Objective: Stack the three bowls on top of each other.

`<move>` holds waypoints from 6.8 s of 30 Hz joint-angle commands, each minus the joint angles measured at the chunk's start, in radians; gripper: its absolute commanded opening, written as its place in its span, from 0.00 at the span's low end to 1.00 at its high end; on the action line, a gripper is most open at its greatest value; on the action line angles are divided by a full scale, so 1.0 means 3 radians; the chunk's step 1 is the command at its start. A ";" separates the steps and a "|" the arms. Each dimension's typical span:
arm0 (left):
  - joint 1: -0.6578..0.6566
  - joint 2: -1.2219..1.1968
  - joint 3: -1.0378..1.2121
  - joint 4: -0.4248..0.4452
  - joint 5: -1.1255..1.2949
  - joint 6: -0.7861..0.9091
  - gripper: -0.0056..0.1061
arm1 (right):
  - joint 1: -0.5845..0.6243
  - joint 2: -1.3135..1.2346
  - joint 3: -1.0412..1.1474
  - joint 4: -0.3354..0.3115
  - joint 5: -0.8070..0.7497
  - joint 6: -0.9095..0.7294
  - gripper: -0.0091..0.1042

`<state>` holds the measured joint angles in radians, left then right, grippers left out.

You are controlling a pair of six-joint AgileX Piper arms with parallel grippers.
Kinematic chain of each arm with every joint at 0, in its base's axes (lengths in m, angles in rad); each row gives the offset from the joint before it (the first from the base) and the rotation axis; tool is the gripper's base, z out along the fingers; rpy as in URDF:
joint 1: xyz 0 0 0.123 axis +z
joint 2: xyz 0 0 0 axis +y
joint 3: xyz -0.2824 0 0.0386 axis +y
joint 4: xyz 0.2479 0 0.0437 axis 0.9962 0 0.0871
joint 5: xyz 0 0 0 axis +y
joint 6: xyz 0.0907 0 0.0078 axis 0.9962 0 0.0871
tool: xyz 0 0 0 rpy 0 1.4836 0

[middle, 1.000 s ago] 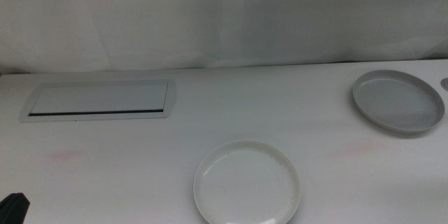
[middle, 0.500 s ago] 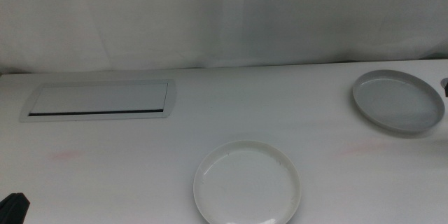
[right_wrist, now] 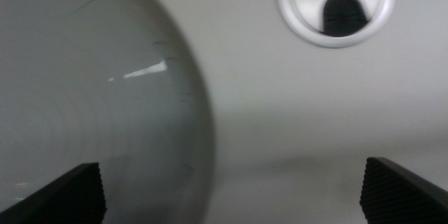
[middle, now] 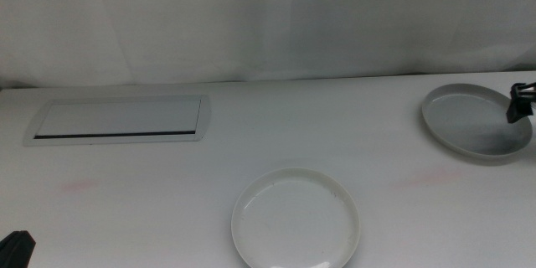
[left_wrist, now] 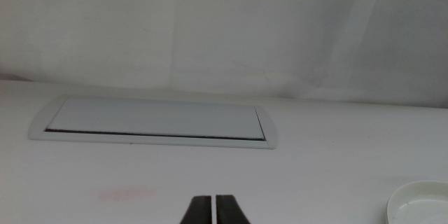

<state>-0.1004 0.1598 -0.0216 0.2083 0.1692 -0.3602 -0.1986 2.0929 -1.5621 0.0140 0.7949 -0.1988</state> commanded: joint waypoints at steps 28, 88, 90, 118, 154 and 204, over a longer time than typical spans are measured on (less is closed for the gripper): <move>0.0013 -0.0027 0.0017 -0.0012 -0.0033 0.0012 0.02 | 0.0135 0.0443 -0.0032 0.0004 -0.0114 0.0229 0.06; 0.0013 -0.0027 0.0023 -0.0012 -0.0062 0.0024 0.02 | 0.1000 -0.2232 0.1058 0.1055 0.0538 -0.0093 0.06; 0.0013 -0.0027 0.0023 -0.0012 -0.0062 0.0024 0.02 | 0.1189 -0.2255 0.1200 0.1108 0.0438 -0.0043 0.06; 0.0013 -0.0027 0.0023 -0.0012 -0.0062 0.0024 0.02 | 0.2423 -0.1210 0.1627 0.1120 -0.0474 0.0318 0.06; 0.0013 -0.0027 0.0023 -0.0012 -0.0062 0.0033 0.02 | 0.2552 -0.0967 0.1587 0.1162 -0.0701 0.0290 0.99; 0.0013 -0.0027 0.0023 -0.0012 -0.0083 0.0041 0.02 | 0.1087 -0.4530 0.2272 -0.0649 -0.0816 0.1033 0.06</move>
<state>-0.1004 0.1598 -0.0216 0.2099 0.1596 -0.3477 0.1243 0.7944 -0.9322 -0.1662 0.5611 0.0933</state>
